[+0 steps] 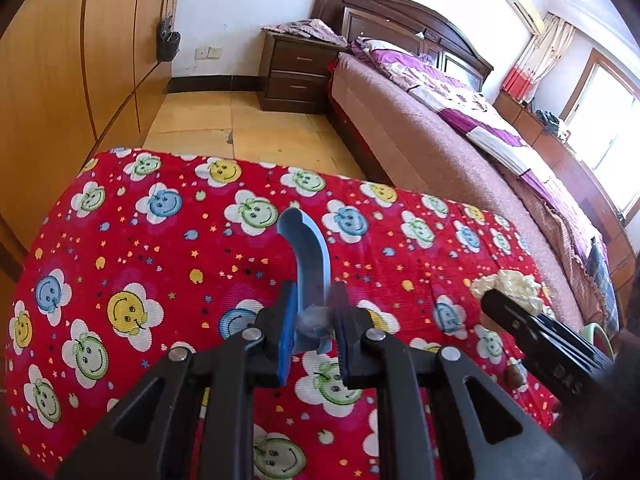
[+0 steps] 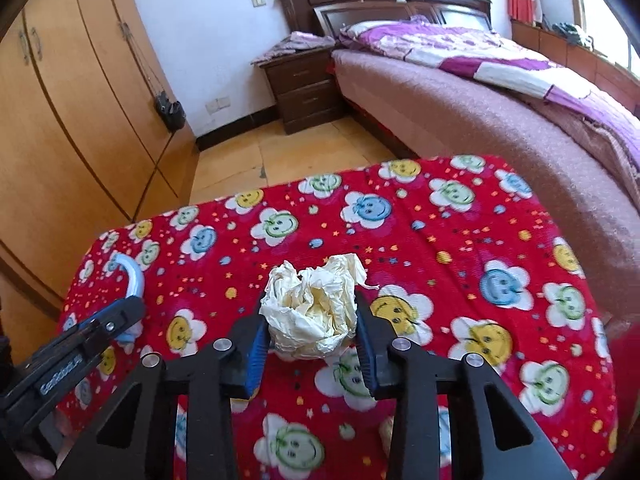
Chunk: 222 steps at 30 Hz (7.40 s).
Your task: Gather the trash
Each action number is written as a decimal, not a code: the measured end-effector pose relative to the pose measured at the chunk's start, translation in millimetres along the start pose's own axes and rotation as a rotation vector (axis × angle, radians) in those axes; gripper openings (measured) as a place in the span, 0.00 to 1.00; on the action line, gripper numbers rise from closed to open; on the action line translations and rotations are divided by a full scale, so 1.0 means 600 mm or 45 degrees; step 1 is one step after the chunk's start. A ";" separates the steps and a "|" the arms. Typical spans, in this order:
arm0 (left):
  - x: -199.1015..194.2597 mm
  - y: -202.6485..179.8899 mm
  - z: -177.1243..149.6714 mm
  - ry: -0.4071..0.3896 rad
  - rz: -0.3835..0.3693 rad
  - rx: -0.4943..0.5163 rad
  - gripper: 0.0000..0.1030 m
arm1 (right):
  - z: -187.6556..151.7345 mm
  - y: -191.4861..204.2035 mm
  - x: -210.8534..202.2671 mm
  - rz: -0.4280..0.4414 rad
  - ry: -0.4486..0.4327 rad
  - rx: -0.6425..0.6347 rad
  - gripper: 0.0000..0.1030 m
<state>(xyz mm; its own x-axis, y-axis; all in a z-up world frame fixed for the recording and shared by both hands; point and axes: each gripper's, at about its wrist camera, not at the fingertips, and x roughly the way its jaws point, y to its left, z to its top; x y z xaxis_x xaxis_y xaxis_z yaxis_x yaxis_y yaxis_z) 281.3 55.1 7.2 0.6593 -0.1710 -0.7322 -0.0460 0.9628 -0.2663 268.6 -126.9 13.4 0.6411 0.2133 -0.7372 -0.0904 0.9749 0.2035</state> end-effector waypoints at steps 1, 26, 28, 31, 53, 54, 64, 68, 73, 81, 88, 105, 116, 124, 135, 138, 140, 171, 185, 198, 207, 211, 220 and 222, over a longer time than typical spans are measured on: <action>-0.004 -0.002 0.000 -0.006 -0.005 0.005 0.17 | -0.002 -0.001 -0.014 0.003 -0.015 0.001 0.38; -0.184 -0.175 -0.048 -0.110 -0.206 0.306 0.17 | -0.101 -0.106 -0.325 -0.013 -0.256 0.154 0.38; -0.195 -0.193 -0.060 -0.106 -0.235 0.322 0.17 | -0.114 -0.123 -0.345 -0.032 -0.266 0.177 0.38; -0.211 -0.227 -0.082 -0.098 -0.279 0.362 0.17 | -0.131 -0.153 -0.374 -0.065 -0.285 0.213 0.38; -0.199 -0.459 -0.206 0.009 -0.381 0.611 0.17 | -0.231 -0.343 -0.462 -0.242 -0.358 0.433 0.38; -0.194 -0.465 -0.210 0.016 -0.386 0.618 0.17 | -0.234 -0.352 -0.460 -0.247 -0.358 0.443 0.38; -0.124 -0.560 -0.259 0.121 -0.439 0.725 0.17 | -0.262 -0.442 -0.430 -0.284 -0.318 0.557 0.38; -0.098 -0.597 -0.277 0.154 -0.447 0.780 0.17 | -0.272 -0.473 -0.418 -0.295 -0.303 0.595 0.38; -0.074 -0.633 -0.295 0.189 -0.476 0.840 0.17 | -0.281 -0.501 -0.408 -0.312 -0.293 0.632 0.40; -0.057 -0.642 -0.302 0.203 -0.465 0.847 0.35 | -0.285 -0.519 -0.400 -0.285 -0.295 0.642 0.44; -0.066 -0.627 -0.289 0.203 -0.463 0.814 0.38 | -0.280 -0.508 -0.400 -0.269 -0.300 0.626 0.59; -0.128 -0.526 -0.261 0.167 -0.359 0.673 0.40 | -0.273 -0.436 -0.443 -0.271 -0.363 0.539 0.75; -0.201 -0.422 -0.254 0.099 -0.285 0.569 0.40 | -0.278 -0.346 -0.479 -0.234 -0.398 0.460 0.75; -0.262 -0.355 -0.258 0.030 -0.255 0.502 0.40 | -0.292 -0.261 -0.490 -0.171 -0.402 0.375 0.75; -0.322 -0.275 -0.284 -0.065 -0.170 0.433 0.40 | -0.321 -0.176 -0.501 -0.144 -0.433 0.268 0.75; -0.335 -0.255 -0.292 -0.100 -0.140 0.403 0.40 | -0.330 -0.157 -0.503 -0.147 -0.446 0.225 0.75; -0.342 -0.244 -0.298 -0.123 -0.119 0.388 0.40 | -0.337 -0.145 -0.502 -0.151 -0.452 0.187 0.75; -0.329 -0.178 -0.383 -0.262 0.085 0.361 0.40 | -0.427 -0.095 -0.454 -0.186 -0.471 0.103 0.75; -0.329 -0.178 -0.383 -0.268 0.102 0.354 0.40 | -0.427 -0.100 -0.452 -0.179 -0.462 0.113 0.75; -0.331 -0.177 -0.382 -0.274 0.104 0.350 0.40 | -0.426 -0.100 -0.451 -0.179 -0.461 0.114 0.75; -0.331 -0.177 -0.381 -0.273 0.104 0.350 0.40 | -0.426 -0.101 -0.452 -0.179 -0.461 0.115 0.75; -0.331 -0.177 -0.381 -0.273 0.104 0.351 0.40 | -0.426 -0.101 -0.452 -0.179 -0.462 0.116 0.75; -0.331 -0.177 -0.381 -0.273 0.104 0.350 0.40 | -0.426 -0.102 -0.452 -0.179 -0.462 0.116 0.75; -0.331 -0.177 -0.382 -0.274 0.105 0.350 0.40 | -0.426 -0.102 -0.453 -0.178 -0.462 0.116 0.75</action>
<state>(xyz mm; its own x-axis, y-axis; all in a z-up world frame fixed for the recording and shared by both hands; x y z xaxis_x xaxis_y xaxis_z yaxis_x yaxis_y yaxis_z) -16.4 -60.9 37.3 0.8060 -0.0709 -0.5876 0.0791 0.9968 -0.0118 -94.9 -228.0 36.4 0.8715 0.0264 -0.4896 0.0744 0.9799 0.1852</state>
